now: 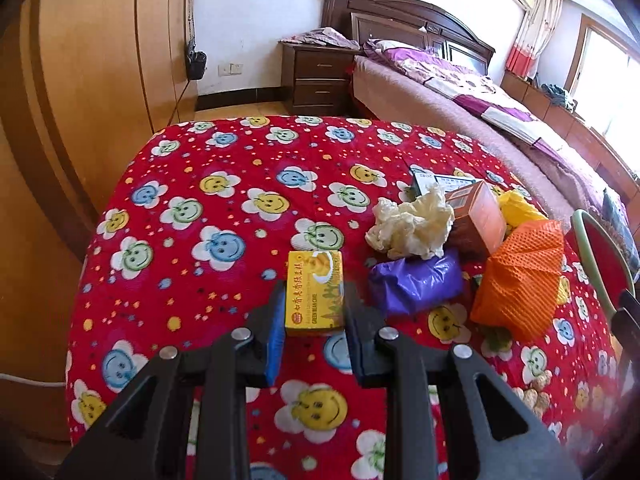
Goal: Collect trash
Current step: 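Grasp the orange mesh bag with the right gripper while the left gripper holds the yellow box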
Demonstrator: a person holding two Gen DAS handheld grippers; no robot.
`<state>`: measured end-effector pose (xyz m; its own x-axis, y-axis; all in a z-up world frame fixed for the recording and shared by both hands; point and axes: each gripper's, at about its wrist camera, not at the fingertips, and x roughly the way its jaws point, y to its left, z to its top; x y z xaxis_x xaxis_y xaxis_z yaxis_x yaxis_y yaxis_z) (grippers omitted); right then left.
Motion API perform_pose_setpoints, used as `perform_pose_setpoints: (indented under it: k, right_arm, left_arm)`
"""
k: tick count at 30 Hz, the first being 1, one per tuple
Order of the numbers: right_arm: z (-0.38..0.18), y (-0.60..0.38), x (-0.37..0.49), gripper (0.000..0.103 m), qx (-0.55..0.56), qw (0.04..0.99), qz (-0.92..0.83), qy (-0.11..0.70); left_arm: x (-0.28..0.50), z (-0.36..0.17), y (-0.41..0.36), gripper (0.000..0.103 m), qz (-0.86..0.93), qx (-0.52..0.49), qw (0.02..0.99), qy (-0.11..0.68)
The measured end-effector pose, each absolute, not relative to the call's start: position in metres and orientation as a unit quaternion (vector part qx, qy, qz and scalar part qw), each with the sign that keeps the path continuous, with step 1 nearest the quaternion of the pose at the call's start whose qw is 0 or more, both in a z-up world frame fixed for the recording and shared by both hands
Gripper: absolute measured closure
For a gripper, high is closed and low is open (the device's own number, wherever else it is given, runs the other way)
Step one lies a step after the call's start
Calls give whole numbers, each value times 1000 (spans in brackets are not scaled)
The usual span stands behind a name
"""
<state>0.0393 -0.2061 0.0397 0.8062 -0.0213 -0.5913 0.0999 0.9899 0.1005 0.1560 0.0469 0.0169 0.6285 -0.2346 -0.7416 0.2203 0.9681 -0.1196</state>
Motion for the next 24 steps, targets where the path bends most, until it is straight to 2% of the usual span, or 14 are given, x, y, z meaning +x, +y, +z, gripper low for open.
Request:
perform_pose_setpoints:
  k: [9,12,14,16,17,18,24]
  right_arm:
    - [33,-152,85,1,33,944,15,329]
    - [24,-141,100,9,33,937,16,347]
    - [18,-137,107,21,34,933,18,357]
    - [12,-135,110,45,36,930,17,365]
    - [8,-134,111,53,41,928,19,371]
    - [6,-135,113,65,49,924,21,379]
    - [4,-136,108,80,60,922,29,382]
  left_arm:
    - [158,14,58,76,-148,-44,904,399]
    - [154,15,57,76,-157,-43,908,387]
    - [150,16,52,76,-163,-36,911,378]
    - [148,18,50,76,-168,-30,913,371]
    - [147,18,48,76,-171,-31,913,370]
    - [147,18,48,76,-175,-33,912,369]
    - [150,18,48,76,-185,-44,910,369]
